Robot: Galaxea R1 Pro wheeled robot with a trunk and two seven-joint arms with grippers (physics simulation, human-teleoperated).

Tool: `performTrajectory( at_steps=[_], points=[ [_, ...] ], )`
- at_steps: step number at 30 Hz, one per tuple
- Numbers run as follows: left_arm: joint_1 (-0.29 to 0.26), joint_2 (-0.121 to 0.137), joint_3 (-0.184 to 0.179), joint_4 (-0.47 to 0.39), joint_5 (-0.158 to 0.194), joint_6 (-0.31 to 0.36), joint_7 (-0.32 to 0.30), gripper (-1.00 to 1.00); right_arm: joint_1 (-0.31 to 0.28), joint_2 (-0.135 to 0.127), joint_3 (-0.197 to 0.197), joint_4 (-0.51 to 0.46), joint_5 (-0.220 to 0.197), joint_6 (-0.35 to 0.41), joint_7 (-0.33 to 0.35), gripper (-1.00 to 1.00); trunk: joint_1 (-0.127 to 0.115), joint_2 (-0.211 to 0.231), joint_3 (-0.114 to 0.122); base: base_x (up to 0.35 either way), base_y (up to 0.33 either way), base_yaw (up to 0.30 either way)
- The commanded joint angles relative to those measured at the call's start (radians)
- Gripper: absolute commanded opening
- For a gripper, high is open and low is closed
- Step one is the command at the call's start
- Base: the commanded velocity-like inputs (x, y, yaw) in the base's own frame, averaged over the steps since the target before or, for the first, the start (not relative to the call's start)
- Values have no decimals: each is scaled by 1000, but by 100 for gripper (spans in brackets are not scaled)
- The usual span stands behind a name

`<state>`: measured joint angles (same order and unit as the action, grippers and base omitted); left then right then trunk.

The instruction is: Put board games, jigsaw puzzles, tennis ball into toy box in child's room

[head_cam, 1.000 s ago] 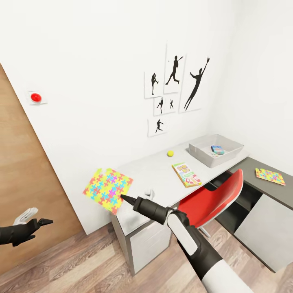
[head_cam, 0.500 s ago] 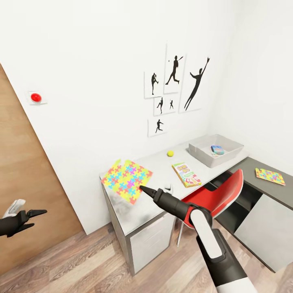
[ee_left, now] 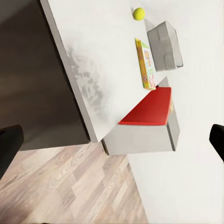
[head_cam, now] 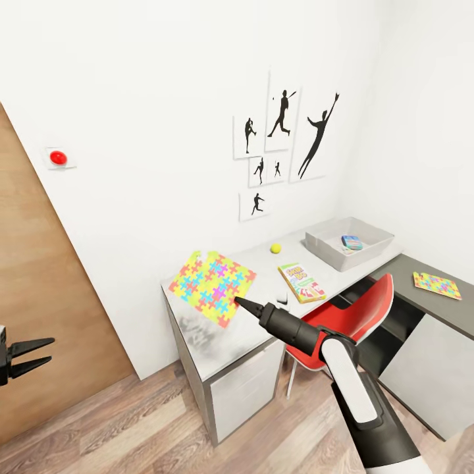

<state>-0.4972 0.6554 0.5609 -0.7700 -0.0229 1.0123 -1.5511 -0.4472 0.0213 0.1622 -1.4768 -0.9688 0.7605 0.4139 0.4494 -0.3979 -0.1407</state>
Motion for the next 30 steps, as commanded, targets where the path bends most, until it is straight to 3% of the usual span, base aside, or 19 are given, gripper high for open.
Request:
performTrajectory(
  at_steps=[1,15,30],
  points=[
    [1,0,1,0,-3,10,-13,100,-1,0,-1,-1,-1,5,2,-100,1,-2,-2,0,0,0],
    [3,0,1,-1,-1,6,-20,100,-1,0,-3,-2,-1,3,3,-100,1,-2,-2,40,-32,0],
    [3,-5,2,-3,-1,3,-20,100,-1,0,-1,0,-1,-4,5,-100,1,-2,-2,136,-200,0]
  ],
)
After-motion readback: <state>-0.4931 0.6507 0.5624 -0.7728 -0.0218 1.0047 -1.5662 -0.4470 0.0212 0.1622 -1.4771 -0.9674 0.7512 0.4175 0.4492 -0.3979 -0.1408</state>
